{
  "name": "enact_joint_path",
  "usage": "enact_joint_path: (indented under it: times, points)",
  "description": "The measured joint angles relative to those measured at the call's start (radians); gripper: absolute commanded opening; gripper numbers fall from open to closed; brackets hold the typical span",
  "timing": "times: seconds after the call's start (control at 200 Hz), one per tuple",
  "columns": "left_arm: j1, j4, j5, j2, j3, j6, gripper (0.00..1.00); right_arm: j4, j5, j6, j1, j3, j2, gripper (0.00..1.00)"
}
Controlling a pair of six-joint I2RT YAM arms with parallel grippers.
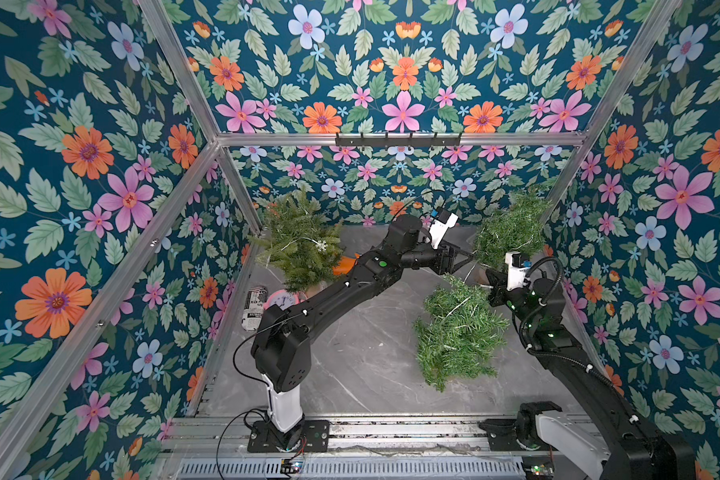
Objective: Wrap string light around the christmas tree
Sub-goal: Wrap the light string around the Christmas tree.
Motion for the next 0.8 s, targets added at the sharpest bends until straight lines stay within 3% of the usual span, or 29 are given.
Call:
enact_joint_path:
  times: [0.23,0.545,0.8]
  points:
    - [0.000,-0.076,-0.192,-0.089,-0.054,0.064,0.66,-0.194,0.082,0.087,0.000,-0.019,-0.058,0.00]
    - [0.001,-0.122,-0.421,-0.223,-0.160,0.109,0.67,-0.541,0.121,0.233,0.000,0.026,-0.253,0.00]
    - [0.001,-0.095,-0.496,-0.335,-0.296,0.103,0.67,-0.860,0.153,0.399,0.000,0.116,-0.303,0.00]
